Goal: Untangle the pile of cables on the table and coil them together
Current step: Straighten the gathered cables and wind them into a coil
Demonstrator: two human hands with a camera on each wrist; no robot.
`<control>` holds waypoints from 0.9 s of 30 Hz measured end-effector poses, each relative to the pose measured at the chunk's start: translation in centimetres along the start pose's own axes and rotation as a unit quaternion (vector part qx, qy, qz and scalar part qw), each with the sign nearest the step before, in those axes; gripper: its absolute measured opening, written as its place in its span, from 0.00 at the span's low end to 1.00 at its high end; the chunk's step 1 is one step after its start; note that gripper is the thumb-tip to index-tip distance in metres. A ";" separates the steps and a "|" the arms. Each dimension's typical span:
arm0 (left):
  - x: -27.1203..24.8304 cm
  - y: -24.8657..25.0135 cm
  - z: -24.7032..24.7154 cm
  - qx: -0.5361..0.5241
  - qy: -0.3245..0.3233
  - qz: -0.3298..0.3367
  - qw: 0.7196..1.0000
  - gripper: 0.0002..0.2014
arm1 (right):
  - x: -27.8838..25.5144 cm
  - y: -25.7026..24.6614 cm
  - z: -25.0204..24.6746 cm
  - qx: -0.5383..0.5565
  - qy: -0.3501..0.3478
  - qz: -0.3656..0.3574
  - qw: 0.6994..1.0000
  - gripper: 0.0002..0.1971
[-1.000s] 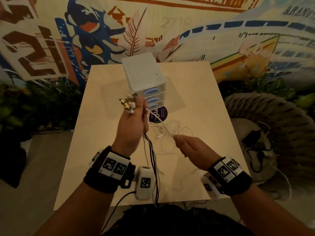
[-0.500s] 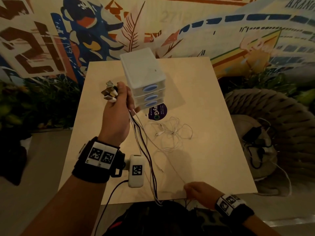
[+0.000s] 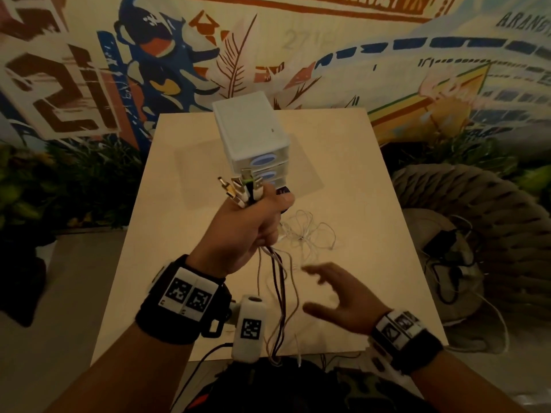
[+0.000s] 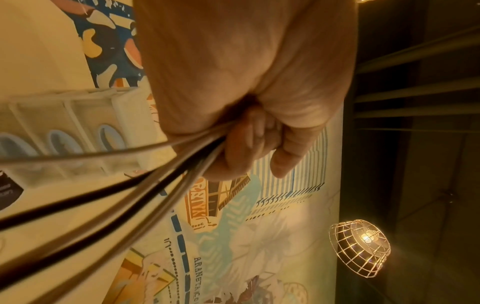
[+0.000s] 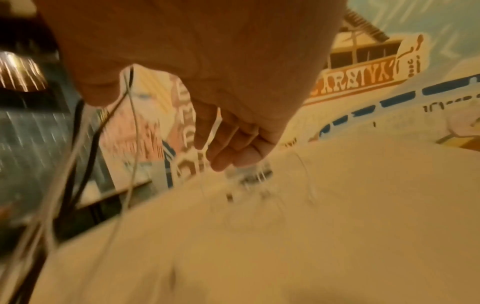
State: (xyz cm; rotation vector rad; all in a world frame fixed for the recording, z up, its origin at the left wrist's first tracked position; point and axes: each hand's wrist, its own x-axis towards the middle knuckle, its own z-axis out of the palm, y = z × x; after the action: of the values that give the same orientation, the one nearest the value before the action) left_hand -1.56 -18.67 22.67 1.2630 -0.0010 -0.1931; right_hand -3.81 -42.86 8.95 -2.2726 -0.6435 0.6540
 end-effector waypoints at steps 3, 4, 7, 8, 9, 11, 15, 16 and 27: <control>0.0 -0.3 0.8 -0.013 0.003 -0.002 1.000 0.22 | 2.4 -5.4 -3.3 0.104 0.005 -0.066 0.992 0.38; 0.0 -0.4 1.1 -0.020 0.009 -0.003 1.000 0.22 | 3.2 -7.0 -4.0 0.142 -0.016 -0.072 0.987 0.34; 0.1 -0.3 1.4 -0.004 0.036 -0.010 0.999 0.25 | 5.9 -10.1 -3.9 0.254 -0.111 -0.064 0.959 0.13; 0.1 -0.2 1.2 0.024 0.047 -0.010 0.999 0.27 | 6.5 -10.7 -3.6 0.264 -0.122 -0.064 0.954 0.10; 0.1 0.0 0.9 0.051 0.056 -0.011 0.997 0.29 | 6.9 -10.9 -3.2 0.276 -0.126 -0.058 0.951 0.11; 0.0 0.4 0.0 0.064 0.074 -0.023 0.995 0.29 | 7.2 -10.3 -2.3 0.310 -0.113 -0.024 0.944 0.18; -0.2 0.7 -1.7 -0.014 0.108 -0.055 0.993 0.23 | 5.9 -6.8 -0.6 0.232 -0.126 0.037 0.964 0.25; -0.1 0.8 -2.3 -0.034 0.121 -0.053 0.991 0.23 | 5.4 -5.5 0.1 0.205 -0.138 0.061 0.967 0.27; 0.3 1.3 -4.2 -0.076 0.111 -0.031 0.990 0.24 | -0.2 4.7 6.4 0.064 -0.204 0.226 0.950 0.30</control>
State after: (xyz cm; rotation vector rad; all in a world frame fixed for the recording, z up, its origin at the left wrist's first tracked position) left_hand -0.59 -14.34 22.55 1.1284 0.2404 -0.1034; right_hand -6.66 -43.03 1.53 -2.1890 -0.2441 1.3721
